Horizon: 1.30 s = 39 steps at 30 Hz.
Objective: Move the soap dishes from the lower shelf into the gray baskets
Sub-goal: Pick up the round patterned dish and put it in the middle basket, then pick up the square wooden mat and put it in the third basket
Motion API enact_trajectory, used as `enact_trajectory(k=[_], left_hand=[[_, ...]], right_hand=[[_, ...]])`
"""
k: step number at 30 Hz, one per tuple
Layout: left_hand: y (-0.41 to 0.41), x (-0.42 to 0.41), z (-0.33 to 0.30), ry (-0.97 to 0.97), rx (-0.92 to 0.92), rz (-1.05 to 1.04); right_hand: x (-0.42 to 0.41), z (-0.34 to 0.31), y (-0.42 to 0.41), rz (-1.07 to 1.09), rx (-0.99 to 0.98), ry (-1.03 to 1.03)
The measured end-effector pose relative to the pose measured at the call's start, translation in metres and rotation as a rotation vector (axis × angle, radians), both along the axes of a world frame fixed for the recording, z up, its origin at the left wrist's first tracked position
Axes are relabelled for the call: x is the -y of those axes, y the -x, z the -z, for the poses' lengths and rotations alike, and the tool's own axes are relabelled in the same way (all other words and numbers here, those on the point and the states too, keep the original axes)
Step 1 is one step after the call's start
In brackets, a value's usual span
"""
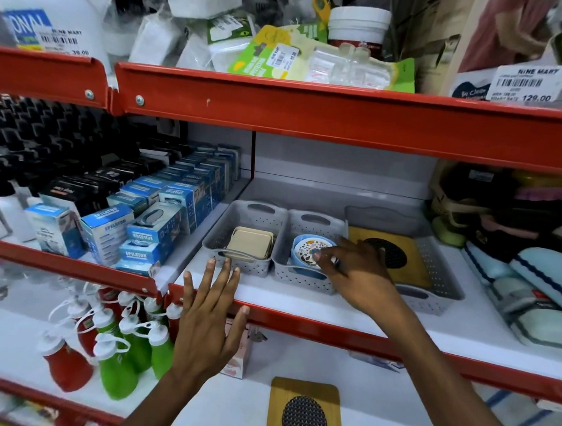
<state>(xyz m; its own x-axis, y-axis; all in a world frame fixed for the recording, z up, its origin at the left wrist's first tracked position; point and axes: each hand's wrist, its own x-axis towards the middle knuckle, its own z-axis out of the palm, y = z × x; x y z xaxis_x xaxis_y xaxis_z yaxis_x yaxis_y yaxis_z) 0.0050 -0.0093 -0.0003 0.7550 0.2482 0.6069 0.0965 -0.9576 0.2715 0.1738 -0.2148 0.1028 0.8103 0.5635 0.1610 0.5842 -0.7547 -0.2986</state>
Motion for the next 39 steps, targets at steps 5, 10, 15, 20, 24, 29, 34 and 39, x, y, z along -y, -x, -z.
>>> enact_trajectory(k=[5, 10, 15, 20, 24, 29, 34, 39], left_hand=[[0.012, 0.019, 0.012, -0.02, 0.04, 0.049], [0.026, 0.051, 0.069, -0.122, 0.136, 0.21], [0.019, 0.075, 0.141, 0.294, -0.397, 0.168], [0.003, 0.093, 0.169, 0.615, -0.756, 0.044], [-0.008, 0.103, 0.179, 0.634, -0.874, -0.022], [-0.014, 0.101, 0.185, 0.726, -0.809, -0.112], [-0.008, 0.092, 0.176, 0.887, -0.56, -0.178], [0.015, 0.088, 0.148, 1.012, -0.3, -0.119]], right_hand=[[0.036, 0.033, 0.044, -0.19, 0.348, -0.307], [0.072, 0.107, 0.066, -0.47, 0.636, -0.303], [0.102, 0.208, 0.076, -0.479, 0.457, -0.131], [0.102, 0.27, 0.088, 0.059, -0.259, 0.058], [0.095, 0.294, 0.087, 0.22, -0.459, 0.068], [0.085, 0.305, 0.078, 0.355, -0.589, -0.009], [0.09, 0.301, 0.078, 0.478, -0.641, -0.35], [0.095, 0.265, 0.098, 0.428, -0.527, -0.663]])
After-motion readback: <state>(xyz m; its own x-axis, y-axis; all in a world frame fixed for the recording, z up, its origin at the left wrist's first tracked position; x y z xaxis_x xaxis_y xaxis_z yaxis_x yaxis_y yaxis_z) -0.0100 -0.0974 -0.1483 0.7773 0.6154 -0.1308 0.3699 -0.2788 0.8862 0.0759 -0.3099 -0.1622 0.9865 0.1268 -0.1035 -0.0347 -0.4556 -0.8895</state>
